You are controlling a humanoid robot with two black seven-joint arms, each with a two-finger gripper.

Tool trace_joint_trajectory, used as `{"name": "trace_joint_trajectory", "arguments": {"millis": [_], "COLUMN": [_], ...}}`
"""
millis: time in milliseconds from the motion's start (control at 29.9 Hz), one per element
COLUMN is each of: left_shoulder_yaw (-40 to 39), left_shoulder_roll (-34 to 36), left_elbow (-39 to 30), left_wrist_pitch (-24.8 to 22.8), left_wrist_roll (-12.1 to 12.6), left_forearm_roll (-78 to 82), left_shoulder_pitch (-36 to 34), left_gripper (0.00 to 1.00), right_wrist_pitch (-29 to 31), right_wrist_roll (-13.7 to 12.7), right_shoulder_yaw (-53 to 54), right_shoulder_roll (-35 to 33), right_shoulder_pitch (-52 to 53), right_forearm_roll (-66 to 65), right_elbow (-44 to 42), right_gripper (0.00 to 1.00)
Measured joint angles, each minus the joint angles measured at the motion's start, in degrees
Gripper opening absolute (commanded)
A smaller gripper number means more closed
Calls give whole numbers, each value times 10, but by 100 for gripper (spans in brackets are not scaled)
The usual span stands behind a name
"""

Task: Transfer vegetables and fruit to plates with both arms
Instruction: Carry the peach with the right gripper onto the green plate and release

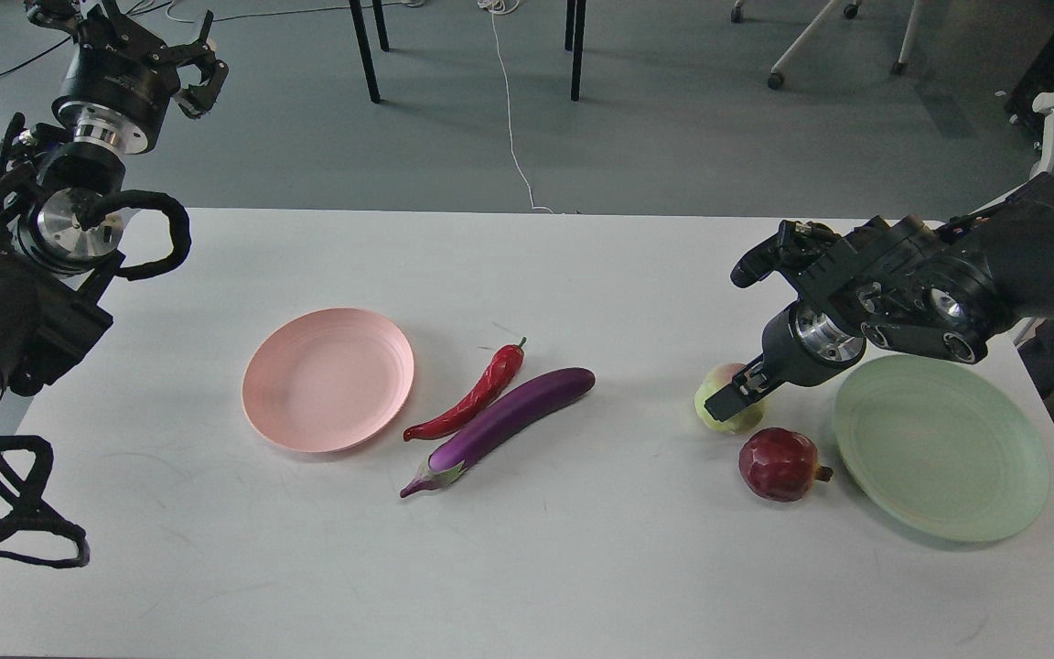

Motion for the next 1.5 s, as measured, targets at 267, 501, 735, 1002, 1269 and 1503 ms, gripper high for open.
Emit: {"name": "trace_joint_trajectory", "arguments": {"millis": [267,501,735,1002,1269,1503], "left_shoulder_yaw": [0,0,-1,0,0,0], "left_shoulder_roll": [8,13,14,12,21,20], "left_elbow": [0,-2,-2,-4,-4,-4], "left_wrist_pitch": [0,0,0,0,0,0], "left_wrist_roll": [1,3,3,3,3,3], "left_forearm_roll": [0,0,0,0,1,1], "left_shoulder_pitch": [0,0,-2,-4,-4,-5], "left_gripper": [98,98,98,98,98,98], "right_wrist_pitch": [-1,-1,-19,-86,-125,-126], "right_wrist_roll": [0,0,-4,-7,-15,-14], "right_shoulder_yaw": [6,8,10,10,10,11], "right_shoulder_roll": [-34,-152,-303,-347,-344,-355], "right_shoulder_pitch": [48,108,100,-8,-54,-36], "right_forearm_roll": [1,-11,-48,-75,-74,-72], "right_elbow": [5,45,106,104,94,100], "right_gripper": [64,64,64,65,87,95]}}
